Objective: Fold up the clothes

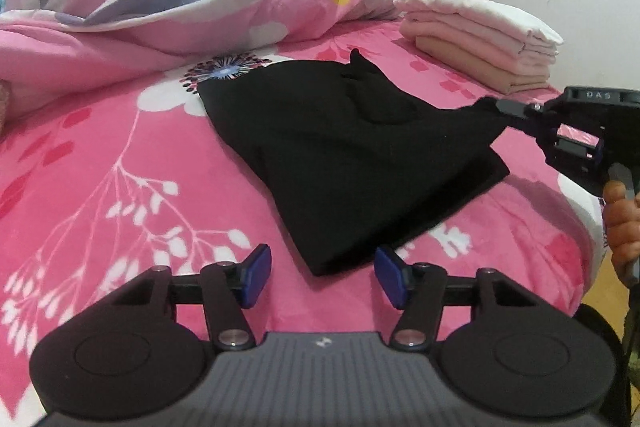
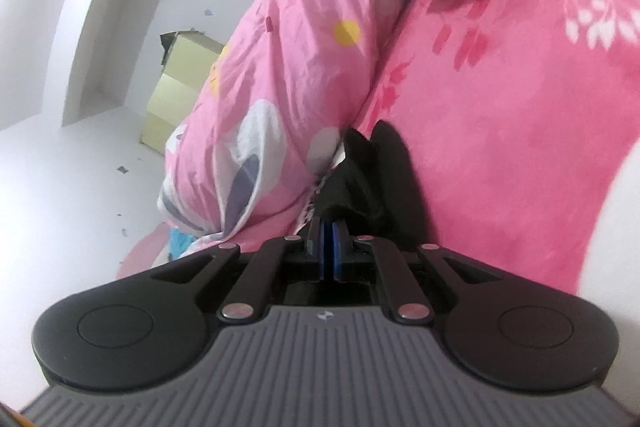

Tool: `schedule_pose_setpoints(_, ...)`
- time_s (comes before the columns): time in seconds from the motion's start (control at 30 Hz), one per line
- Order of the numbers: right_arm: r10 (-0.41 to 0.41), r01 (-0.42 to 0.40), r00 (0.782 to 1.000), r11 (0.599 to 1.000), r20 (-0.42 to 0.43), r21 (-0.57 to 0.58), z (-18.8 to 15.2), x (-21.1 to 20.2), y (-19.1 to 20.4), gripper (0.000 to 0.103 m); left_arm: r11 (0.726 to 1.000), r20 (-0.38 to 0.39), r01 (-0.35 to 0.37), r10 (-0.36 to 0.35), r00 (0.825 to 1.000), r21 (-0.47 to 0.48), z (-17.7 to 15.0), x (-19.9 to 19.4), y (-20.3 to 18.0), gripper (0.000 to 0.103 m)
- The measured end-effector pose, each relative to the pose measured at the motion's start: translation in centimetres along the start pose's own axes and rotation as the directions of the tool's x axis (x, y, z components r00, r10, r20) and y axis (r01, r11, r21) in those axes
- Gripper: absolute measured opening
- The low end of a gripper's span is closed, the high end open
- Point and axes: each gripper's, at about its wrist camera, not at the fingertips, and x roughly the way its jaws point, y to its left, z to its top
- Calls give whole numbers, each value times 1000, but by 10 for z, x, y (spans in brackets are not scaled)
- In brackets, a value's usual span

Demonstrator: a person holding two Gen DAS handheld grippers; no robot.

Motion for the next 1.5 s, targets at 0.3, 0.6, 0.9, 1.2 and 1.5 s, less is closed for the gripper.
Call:
schedule_pose_setpoints(0.3, -64, 65, 997, 998, -31, 6, -7, -1, -17, 2, 998, 32, -42, 41, 999, 47, -9, 3, -6, 22)
schedule_pose_setpoints(0.6, -65, 65, 998, 998, -16, 6, -10, -7, -22, 2, 991, 46, -69, 64, 997, 117, -11, 5, -17, 6)
schedule_pose_setpoints(0.9, -89, 89, 996, 996, -27, -8, -13, -9, -29, 1, 984, 42, -84, 79, 996, 154, -17, 2, -19, 3)
schedule_pose_setpoints(1.2, -139, 131, 987, 986, -79, -105, 4, -29, -20, 11, 996, 18, 28, -30, 999, 85, -23, -10, 11, 17)
schedule_pose_setpoints(1.5, -99, 48, 981, 956, -165, -288, 50, 9, 22, 22, 990, 97, 116, -107, 989, -86, -4, -19, 55, 18)
